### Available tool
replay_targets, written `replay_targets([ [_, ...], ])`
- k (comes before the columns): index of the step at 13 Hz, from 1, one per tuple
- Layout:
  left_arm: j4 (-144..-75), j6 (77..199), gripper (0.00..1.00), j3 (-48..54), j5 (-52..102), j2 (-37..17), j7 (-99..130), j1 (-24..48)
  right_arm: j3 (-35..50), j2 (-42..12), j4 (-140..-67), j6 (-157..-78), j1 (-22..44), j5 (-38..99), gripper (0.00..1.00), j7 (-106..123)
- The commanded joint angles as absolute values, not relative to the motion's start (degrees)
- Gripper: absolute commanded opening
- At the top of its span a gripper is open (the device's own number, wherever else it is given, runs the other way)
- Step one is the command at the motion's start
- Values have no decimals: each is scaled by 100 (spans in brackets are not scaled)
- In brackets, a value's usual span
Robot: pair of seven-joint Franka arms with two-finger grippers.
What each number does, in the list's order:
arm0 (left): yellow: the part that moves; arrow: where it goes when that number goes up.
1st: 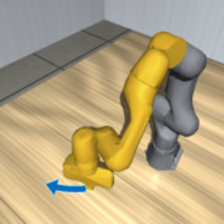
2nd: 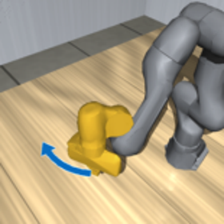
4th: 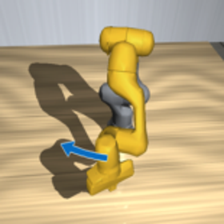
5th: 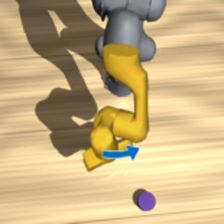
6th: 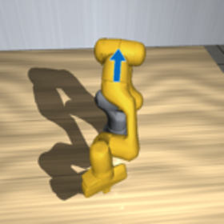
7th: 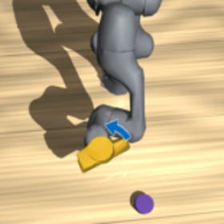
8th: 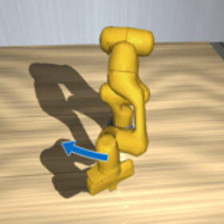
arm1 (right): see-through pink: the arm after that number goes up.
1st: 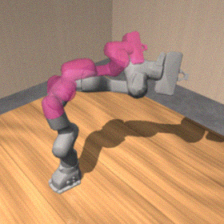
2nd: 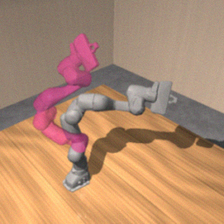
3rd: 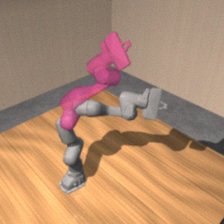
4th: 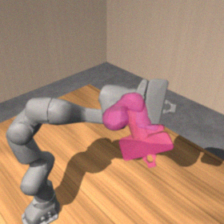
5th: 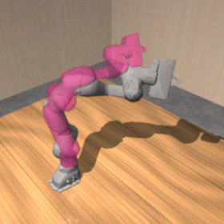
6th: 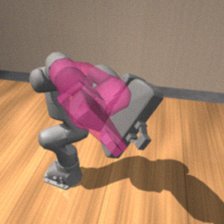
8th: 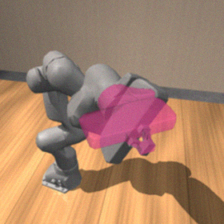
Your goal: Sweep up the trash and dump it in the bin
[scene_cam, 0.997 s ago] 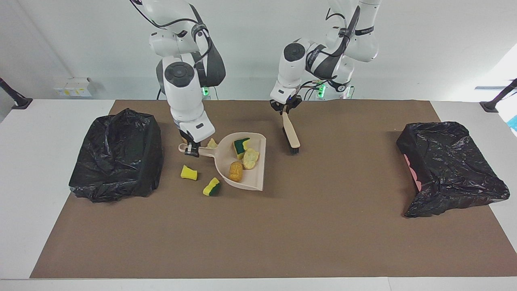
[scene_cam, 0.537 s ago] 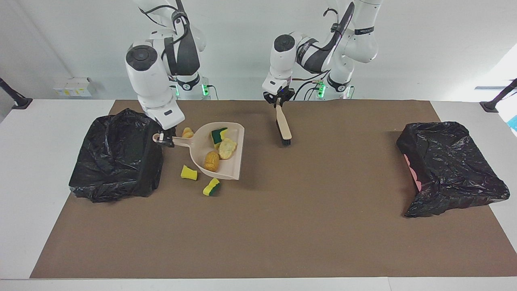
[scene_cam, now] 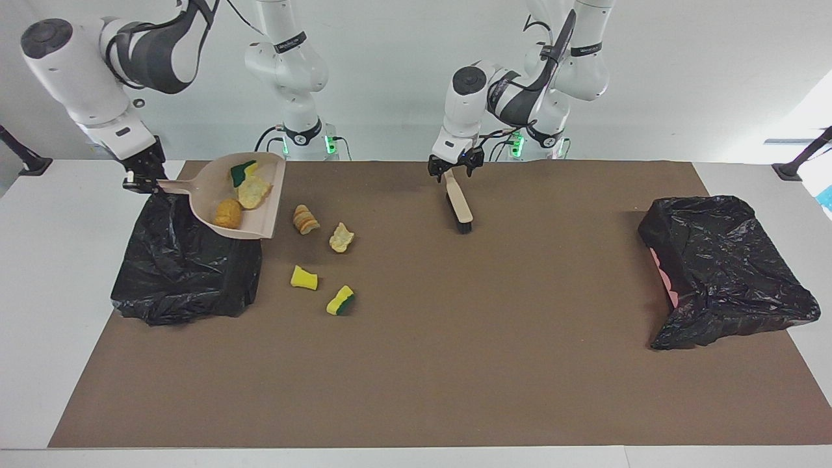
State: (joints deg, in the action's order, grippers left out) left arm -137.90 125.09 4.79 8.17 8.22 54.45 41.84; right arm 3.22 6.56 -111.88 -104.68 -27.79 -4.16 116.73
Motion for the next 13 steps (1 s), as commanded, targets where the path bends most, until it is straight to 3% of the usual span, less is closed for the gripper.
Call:
replay_targets([
  [1, -13431, 12217, 100, 501, 573, 738, 5423, 3711, 325, 756, -11180, -10687, -3163, -342, 0, 12251],
  [8, -12315, 12164, 100, 483, 176, 10, 3537, 1884, 325, 721, -11258, -11485, -3244, -1614, 0, 12042],
  [13, -11577, 11815, 100, 475, 132, -18, 1655, 757, 334, 782, -11487, -11646, -2752, -2977, 0, 10794],
])
